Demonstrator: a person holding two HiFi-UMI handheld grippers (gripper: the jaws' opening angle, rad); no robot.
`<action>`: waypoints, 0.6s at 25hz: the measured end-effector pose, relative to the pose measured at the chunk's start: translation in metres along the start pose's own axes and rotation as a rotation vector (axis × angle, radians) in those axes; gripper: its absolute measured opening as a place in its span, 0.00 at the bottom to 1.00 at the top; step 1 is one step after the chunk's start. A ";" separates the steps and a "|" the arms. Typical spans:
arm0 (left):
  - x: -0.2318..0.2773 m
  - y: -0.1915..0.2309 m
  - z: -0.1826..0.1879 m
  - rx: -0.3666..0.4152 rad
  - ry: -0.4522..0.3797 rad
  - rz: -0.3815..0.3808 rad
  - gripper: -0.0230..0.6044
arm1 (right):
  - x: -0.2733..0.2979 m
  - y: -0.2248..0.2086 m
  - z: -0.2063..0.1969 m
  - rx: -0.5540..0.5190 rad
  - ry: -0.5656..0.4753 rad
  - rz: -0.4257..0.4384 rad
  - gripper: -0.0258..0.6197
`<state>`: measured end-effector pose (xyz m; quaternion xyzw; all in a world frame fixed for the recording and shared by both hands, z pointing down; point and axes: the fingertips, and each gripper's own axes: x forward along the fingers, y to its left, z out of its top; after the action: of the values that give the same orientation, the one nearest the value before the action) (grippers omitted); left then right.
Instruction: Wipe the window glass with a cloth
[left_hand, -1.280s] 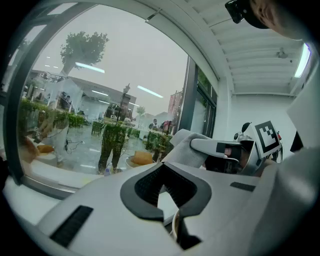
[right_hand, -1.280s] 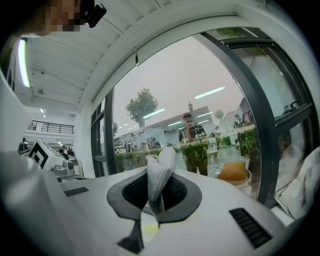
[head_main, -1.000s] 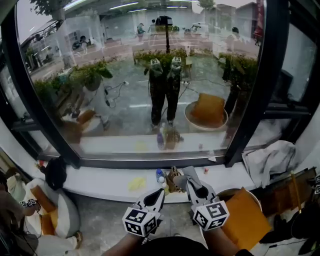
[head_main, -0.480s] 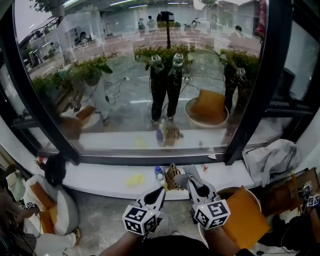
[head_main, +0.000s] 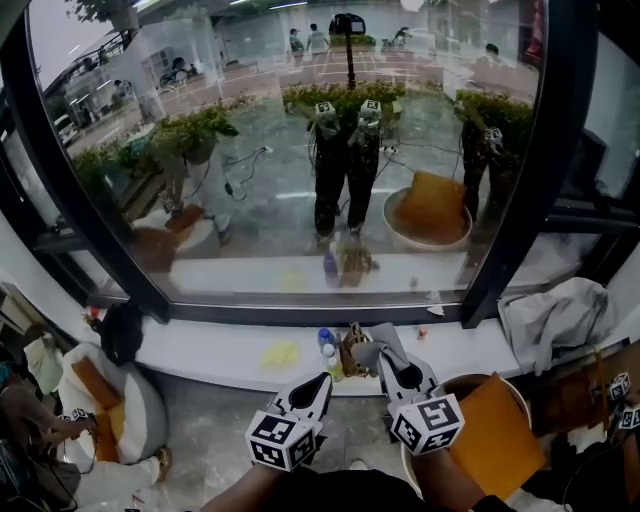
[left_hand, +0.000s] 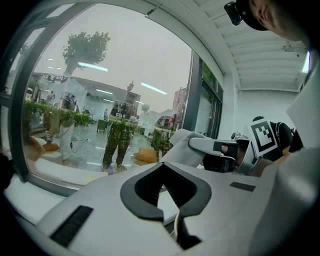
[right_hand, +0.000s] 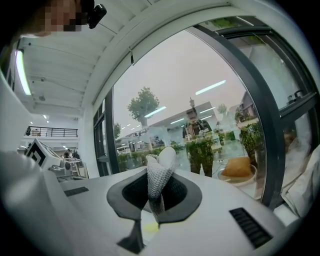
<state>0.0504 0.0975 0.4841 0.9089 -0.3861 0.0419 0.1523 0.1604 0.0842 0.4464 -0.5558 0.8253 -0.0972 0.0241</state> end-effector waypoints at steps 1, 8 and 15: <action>0.001 0.001 -0.001 -0.001 0.002 0.001 0.05 | 0.002 -0.002 -0.001 0.002 -0.001 0.001 0.11; 0.007 0.021 -0.001 -0.007 0.013 -0.011 0.05 | 0.022 -0.001 -0.004 0.006 0.001 -0.014 0.10; 0.031 0.069 0.004 -0.001 0.034 -0.075 0.05 | 0.074 0.000 -0.002 -0.007 -0.008 -0.066 0.10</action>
<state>0.0223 0.0299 0.5033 0.9217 -0.3493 0.0515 0.1609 0.1321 0.0166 0.4538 -0.5832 0.8067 -0.0929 0.0222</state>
